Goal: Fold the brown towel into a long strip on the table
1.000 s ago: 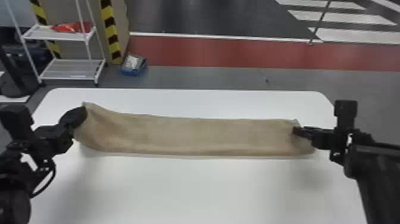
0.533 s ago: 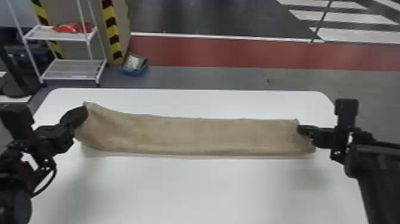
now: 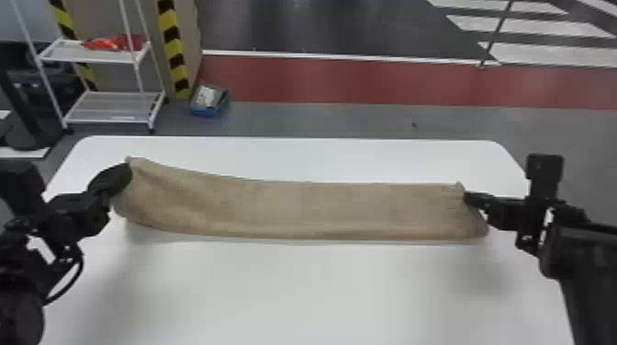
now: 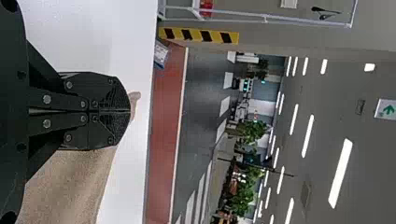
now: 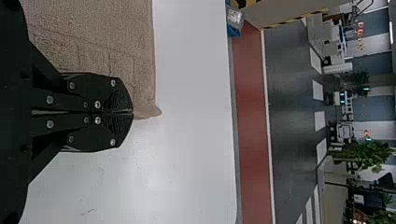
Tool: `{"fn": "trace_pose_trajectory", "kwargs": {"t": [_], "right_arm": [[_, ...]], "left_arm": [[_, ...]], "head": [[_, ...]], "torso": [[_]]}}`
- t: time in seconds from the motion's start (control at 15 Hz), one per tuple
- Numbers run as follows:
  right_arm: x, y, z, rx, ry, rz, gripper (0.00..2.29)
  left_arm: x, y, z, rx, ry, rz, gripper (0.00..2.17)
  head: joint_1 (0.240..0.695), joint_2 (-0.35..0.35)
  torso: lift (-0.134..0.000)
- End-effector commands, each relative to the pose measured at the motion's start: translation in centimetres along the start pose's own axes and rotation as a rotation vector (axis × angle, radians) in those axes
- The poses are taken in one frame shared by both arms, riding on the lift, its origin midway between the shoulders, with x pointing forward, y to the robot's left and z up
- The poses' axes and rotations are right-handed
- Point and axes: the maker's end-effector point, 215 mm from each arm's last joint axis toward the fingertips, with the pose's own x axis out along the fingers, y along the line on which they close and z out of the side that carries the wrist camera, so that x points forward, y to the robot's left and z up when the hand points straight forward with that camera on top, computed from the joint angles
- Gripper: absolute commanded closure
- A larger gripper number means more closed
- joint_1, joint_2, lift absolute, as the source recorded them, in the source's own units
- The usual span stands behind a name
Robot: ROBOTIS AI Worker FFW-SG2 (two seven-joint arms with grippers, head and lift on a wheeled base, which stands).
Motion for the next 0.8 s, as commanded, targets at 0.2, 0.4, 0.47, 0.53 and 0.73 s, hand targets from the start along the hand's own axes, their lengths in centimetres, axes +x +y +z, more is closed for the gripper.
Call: {"fn": "trace_pose_trajectory", "kwargs": {"t": [0.2,0.4,0.47,0.53,0.73], "right_arm": [[-1.4,-1.9,-0.3,0.014,-0.035,-0.025,1.30],[-1.2,-1.3,0.3,-0.007,-0.059,-0.017,1.30],[-1.2,-1.0,0.7,-0.017,-0.071,-0.013,1.30],[-1.1,-0.7,1.5,-0.032,-0.095,-0.009,1.30],[-1.4,-0.6,3.6,-0.052,-0.164,-0.022,1.30]], "left_arm": [[0.5,-0.2,0.4,0.014,-0.003,-0.001,1.35],[1.4,-0.8,-0.2,0.033,0.017,-0.005,1.35],[1.6,-0.7,-0.5,0.031,0.023,-0.001,1.35],[1.6,-0.6,-0.7,0.032,0.024,0.000,1.35],[1.5,0.0,-0.3,0.028,0.004,0.012,1.35]], "head": [[0.695,-0.109],[0.695,-0.116],[0.695,-0.118],[0.695,-0.119],[0.695,-0.114]], "torso": [[-0.123],[-0.123],[-0.123],[-0.123],[-0.123]]}}
